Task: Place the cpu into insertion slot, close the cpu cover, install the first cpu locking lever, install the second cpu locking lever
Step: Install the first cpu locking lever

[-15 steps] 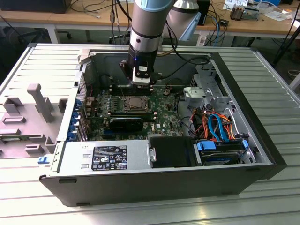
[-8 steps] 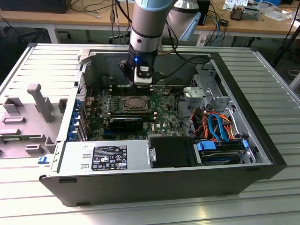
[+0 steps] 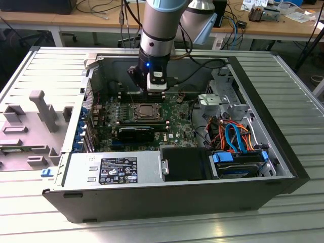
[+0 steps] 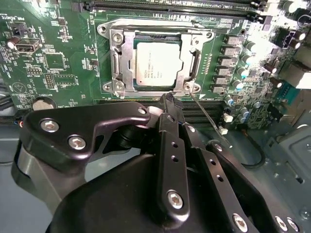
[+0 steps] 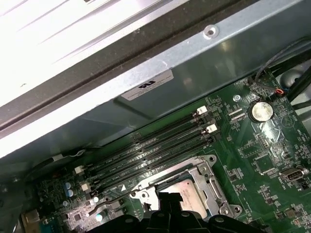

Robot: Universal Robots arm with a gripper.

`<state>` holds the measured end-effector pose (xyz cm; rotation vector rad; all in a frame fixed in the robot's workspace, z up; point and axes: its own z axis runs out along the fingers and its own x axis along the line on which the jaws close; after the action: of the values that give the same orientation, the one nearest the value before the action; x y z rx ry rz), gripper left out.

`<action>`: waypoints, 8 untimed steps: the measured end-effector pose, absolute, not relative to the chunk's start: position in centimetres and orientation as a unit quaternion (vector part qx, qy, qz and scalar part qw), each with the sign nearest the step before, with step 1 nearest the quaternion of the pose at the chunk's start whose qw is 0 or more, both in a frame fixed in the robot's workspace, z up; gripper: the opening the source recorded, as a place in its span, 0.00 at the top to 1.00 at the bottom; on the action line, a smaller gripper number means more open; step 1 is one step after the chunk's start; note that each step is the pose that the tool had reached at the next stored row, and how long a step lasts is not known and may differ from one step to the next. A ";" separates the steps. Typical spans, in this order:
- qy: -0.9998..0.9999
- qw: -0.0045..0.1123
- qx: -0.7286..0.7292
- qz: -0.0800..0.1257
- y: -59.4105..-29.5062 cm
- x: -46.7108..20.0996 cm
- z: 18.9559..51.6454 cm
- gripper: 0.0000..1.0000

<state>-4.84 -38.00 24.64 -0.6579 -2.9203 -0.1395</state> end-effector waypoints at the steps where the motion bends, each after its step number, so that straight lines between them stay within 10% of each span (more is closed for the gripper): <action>1: -0.973 0.073 -0.216 -0.046 -38.0 -4.8 24.6 0.89; 8: -0.976 0.073 -0.198 -0.045 -38.0 -4.8 24.6 0.89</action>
<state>-4.84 -38.00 24.64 -0.5943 -2.9321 -0.1348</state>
